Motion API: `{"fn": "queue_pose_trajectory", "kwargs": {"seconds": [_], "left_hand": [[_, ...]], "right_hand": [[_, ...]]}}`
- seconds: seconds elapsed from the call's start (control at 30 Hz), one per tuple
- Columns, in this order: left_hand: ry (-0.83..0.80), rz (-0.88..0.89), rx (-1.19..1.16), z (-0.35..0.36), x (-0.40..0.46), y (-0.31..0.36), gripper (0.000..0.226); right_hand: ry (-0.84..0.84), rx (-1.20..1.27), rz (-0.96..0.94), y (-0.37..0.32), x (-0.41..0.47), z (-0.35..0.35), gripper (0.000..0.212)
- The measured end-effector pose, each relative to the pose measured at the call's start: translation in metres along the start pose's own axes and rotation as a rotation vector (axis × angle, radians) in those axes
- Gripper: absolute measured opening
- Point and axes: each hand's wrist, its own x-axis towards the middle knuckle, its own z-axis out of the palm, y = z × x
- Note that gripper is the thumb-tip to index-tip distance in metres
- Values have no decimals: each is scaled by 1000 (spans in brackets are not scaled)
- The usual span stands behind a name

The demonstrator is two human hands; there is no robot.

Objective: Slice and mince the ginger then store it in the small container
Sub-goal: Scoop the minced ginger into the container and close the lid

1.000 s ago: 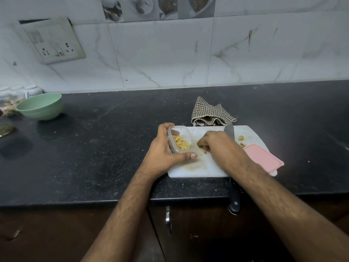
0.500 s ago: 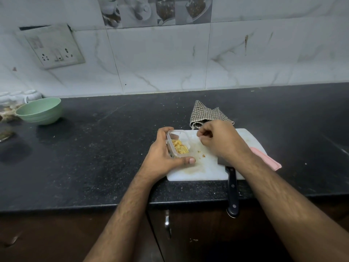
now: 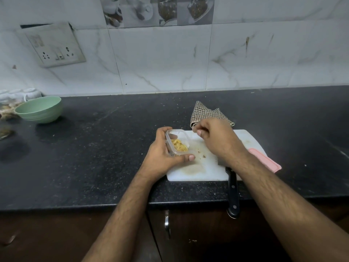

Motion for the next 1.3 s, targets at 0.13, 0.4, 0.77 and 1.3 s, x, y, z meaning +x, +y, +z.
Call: {"fn": "queue_pose_trajectory", "kwargs": {"seconds": [0.13,0.4,0.77,1.3], "left_hand": [[14,-55,-102,1,0,-3,94],[15,-59,-99,-1,1,-2,92],[-3,-33,-35,1,-1,-1,93],[-14,-26,25,1,-2,-1,100]], "right_hand": [[-299,-253,-60,22,-6,18,37],[-244,-210,-110,33,-10,23,27],[-339,-162,-115,34,-15,16,39],[-375,-189,-245,30,-30,4,19]]}}
